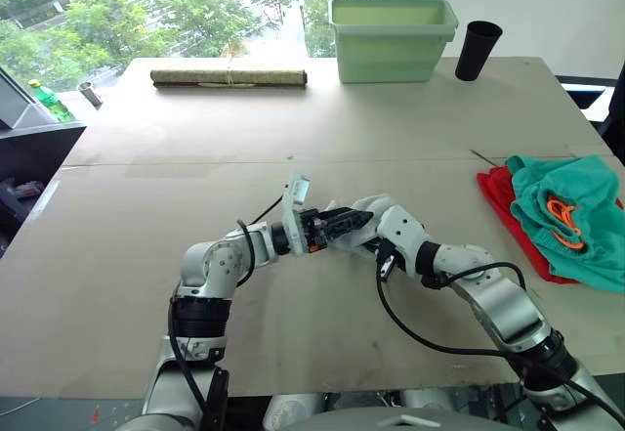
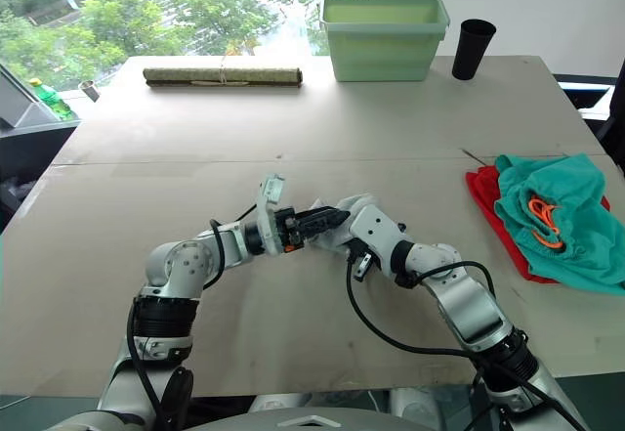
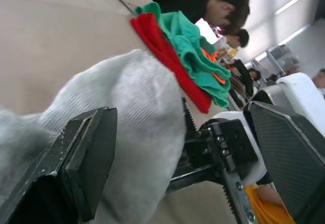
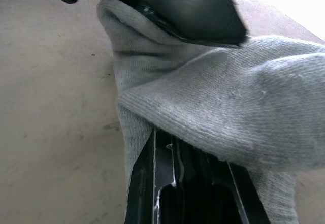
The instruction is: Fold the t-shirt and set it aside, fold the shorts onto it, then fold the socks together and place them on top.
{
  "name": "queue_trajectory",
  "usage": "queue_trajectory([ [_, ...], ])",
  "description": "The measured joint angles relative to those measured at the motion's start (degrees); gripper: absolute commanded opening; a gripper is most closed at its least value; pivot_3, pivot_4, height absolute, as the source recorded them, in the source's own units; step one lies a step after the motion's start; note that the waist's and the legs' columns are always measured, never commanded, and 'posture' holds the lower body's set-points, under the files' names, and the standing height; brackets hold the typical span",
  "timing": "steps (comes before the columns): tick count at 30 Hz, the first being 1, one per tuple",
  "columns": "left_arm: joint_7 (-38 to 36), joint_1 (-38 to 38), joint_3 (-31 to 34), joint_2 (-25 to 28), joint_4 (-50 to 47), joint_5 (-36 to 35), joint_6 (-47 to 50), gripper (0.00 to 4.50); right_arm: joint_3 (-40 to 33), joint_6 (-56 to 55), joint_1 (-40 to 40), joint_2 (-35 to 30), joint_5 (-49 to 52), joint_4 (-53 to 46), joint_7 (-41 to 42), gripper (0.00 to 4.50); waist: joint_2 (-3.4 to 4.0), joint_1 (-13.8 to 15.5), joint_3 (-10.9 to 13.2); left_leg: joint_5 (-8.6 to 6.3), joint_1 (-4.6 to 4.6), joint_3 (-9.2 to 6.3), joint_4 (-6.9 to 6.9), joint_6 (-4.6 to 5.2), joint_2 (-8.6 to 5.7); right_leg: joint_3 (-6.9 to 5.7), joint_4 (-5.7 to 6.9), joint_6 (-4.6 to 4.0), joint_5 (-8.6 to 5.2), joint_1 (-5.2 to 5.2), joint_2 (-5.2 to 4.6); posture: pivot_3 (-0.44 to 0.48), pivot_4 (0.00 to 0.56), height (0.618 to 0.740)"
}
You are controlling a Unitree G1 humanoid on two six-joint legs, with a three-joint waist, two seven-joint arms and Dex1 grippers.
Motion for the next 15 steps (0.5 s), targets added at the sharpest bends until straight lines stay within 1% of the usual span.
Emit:
queue_trajectory([
  [2,-0.1,-0.1,0.9,0.1,0.9,-0.2,-0.1,4.42,0.0,0.2,0.1,0.0,0.0,-0.2,-0.1,0.00,0.00,0.0,0.0,0.00,0.00,-0.01,-0.01,0.00,0.00,-0.01,0.00,0.00,0.00,0.00,0.00,0.000,0.150,0.731],
  [4,0.2,-0.1,3.1,0.3,2.0,-0.7,-0.1,4.42,0.0,0.3,0.1,0.0,0.0,-0.3,-0.1,0.00,0.00,0.0,0.0,0.00,-0.01,-0.02,0.00,0.00,0.00,-0.04,-0.01,0.00,0.00,0.00,0.00,0.000,0.150,0.731],
  [5,0.6,-0.1,5.2,1.0,2.7,-1.3,0.0,4.42,0.0,0.3,0.1,0.0,-0.1,-0.3,-0.1,0.00,0.00,0.0,0.0,0.00,-0.01,-0.04,0.00,0.00,0.00,-0.07,-0.01,0.00,0.00,0.00,0.00,0.000,0.150,0.731],
  [8,0.1,-0.2,8.4,6.5,3.6,-0.5,-1.2,4.42,-0.1,0.3,0.2,-0.1,-0.1,-0.3,-0.1,0.00,0.00,0.0,0.0,0.00,0.00,-0.07,0.00,0.00,0.00,-0.17,-0.01,0.00,0.00,0.00,0.01,0.000,0.150,0.731],
  [11,-1.9,0.1,7.9,11.0,3.5,3.4,-4.7,4.42,-0.2,0.3,0.1,-0.2,-0.1,-0.1,-0.1,0.00,0.00,0.2,0.0,0.00,-0.01,-0.08,0.00,0.00,-0.04,-0.25,-0.03,0.00,0.00,0.03,-0.04,0.000,0.150,0.731],
  [12,-2.7,0.7,6.8,12.3,3.2,5.1,-6.6,4.42,-0.2,0.2,0.0,-0.1,-0.1,0.0,-0.1,0.00,0.00,0.1,0.0,-0.01,-0.01,-0.08,0.00,0.00,-0.05,-0.23,-0.03,0.00,0.00,0.03,-0.05,0.000,0.150,0.731],
  [15,-3.0,2.7,4.5,12.9,2.2,7.9,-8.9,4.42,-0.2,-0.1,0.0,0.0,-0.1,0.3,0.0,0.00,0.01,0.1,0.0,-0.01,-0.01,-0.13,-0.01,0.00,-0.03,-0.12,-0.03,-0.01,-0.01,0.03,-0.06,0.000,0.150,0.731],
])
